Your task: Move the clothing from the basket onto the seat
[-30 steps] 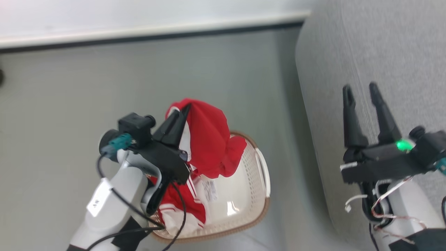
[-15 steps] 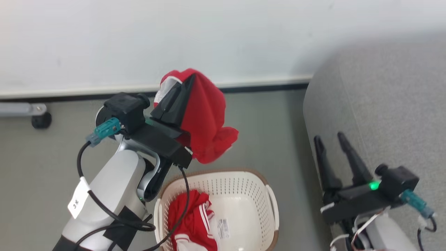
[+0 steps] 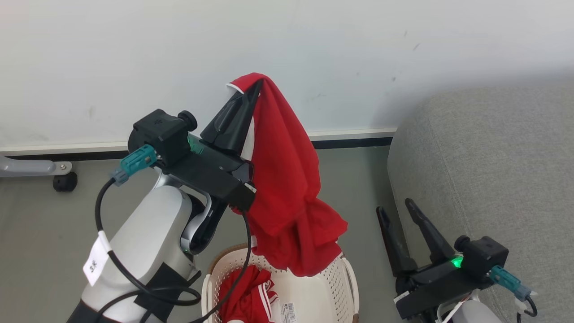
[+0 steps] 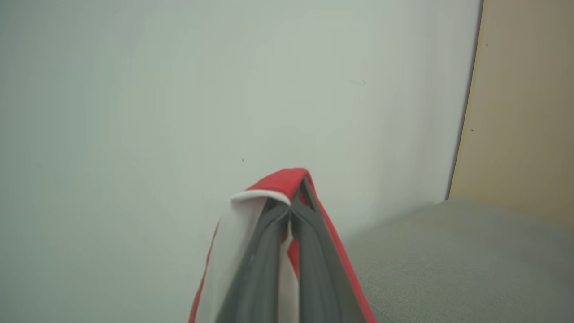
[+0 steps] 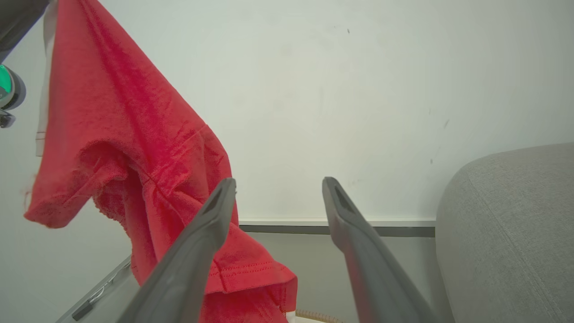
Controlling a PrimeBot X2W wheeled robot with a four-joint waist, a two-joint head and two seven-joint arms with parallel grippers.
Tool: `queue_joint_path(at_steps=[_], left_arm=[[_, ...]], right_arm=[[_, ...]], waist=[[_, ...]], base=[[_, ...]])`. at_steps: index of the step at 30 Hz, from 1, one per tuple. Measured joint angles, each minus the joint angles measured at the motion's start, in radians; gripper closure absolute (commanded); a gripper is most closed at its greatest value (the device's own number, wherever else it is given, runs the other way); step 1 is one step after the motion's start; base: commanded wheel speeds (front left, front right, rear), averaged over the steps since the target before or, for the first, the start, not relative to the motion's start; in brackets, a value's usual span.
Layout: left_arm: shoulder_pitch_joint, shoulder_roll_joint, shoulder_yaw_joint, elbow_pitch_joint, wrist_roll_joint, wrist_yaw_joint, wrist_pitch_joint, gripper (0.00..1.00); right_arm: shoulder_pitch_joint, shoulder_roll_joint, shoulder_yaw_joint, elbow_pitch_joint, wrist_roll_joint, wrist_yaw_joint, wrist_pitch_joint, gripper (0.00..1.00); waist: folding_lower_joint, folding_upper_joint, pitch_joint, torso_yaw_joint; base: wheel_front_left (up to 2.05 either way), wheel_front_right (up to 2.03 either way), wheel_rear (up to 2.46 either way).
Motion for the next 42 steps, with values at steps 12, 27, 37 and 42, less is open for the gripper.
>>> queue_joint_path(at_steps=[12,27,37,42], left_arm=[[-0.001,-0.022,-0.027,-0.037,0.000,0.000,0.032,1.00],[-0.023,-0.075,-0.099,-0.057,-0.012,0.000,0.062,1.00],[-0.025,-0.097,-0.179,-0.069,-0.034,0.000,0.080,1.00],[-0.023,-0.096,-0.188,-0.069,-0.043,0.000,0.088,1.00]], right_arm=[[-0.103,-0.063,0.206,0.015,-0.006,0.003,0.021,0.00],[-0.273,-0.082,0.348,0.221,0.039,0.003,0.072,0.00],[-0.334,-0.067,0.448,0.324,0.101,0.003,0.068,1.00],[-0.346,-0.043,0.402,0.381,0.138,0.003,0.051,1.00]], waist=[[0.0001,0.0001,0.002,0.024],[0.0001,0.0001,0.005,0.091],[0.0001,0.0001,-0.010,0.168],[0.0001,0.0001,-0.022,0.208]], base=[[0.00,0.00,0.00],[0.00,0.00,0.00],[0.00,0.00,0.00],[0.00,0.00,0.00]])
